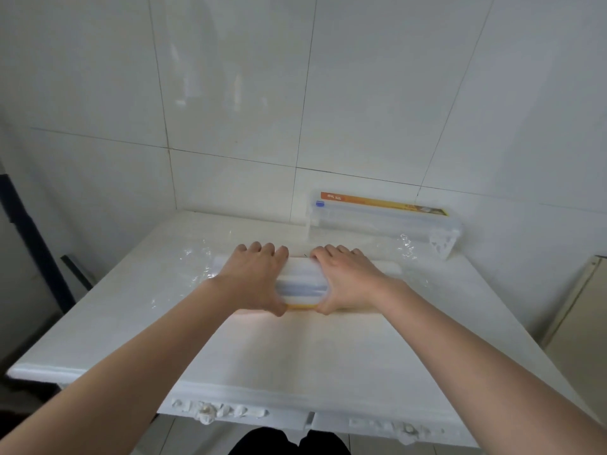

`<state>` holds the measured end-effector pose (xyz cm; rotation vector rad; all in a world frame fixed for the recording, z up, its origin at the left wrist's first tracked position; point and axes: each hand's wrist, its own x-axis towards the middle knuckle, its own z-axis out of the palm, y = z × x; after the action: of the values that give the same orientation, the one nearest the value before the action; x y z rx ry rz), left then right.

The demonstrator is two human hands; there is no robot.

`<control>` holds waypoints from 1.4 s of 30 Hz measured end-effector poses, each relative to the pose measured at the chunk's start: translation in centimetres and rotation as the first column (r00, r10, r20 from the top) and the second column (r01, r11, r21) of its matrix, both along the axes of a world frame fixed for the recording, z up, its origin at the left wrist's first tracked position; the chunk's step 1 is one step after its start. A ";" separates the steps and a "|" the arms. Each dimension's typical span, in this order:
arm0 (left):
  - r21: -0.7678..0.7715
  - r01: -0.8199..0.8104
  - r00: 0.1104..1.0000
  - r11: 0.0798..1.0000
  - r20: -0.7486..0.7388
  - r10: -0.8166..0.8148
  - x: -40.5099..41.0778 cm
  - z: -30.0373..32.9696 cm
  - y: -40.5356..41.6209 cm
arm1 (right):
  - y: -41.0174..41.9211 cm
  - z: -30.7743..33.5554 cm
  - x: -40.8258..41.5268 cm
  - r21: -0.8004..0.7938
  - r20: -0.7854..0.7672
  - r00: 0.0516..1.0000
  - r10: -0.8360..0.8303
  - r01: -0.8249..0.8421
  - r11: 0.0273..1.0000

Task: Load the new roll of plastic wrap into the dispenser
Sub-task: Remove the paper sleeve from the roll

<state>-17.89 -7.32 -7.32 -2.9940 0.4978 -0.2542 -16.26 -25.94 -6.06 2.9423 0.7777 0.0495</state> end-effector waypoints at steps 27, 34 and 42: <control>-0.146 -0.148 0.984 0.978 0.074 0.160 0.1 0.6 7.5 | 6.8 1.9 2.4 0.147 -0.106 0.988 0.110 -0.094 0.985; -0.366 -0.145 0.989 0.919 -0.076 0.126 -1.4 2.0 7.3 | 5.3 3.3 0.7 0.316 -0.120 0.988 0.099 -0.056 0.947; -0.280 -0.188 0.968 0.942 -0.214 0.129 -3.0 2.0 8.6 | 5.0 3.6 -0.3 0.233 -0.246 0.965 0.089 -0.030 0.972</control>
<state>-20.93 1.32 -5.35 -3.3528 0.2464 -0.0254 -16.53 -20.92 -2.41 3.1837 0.9533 -0.2594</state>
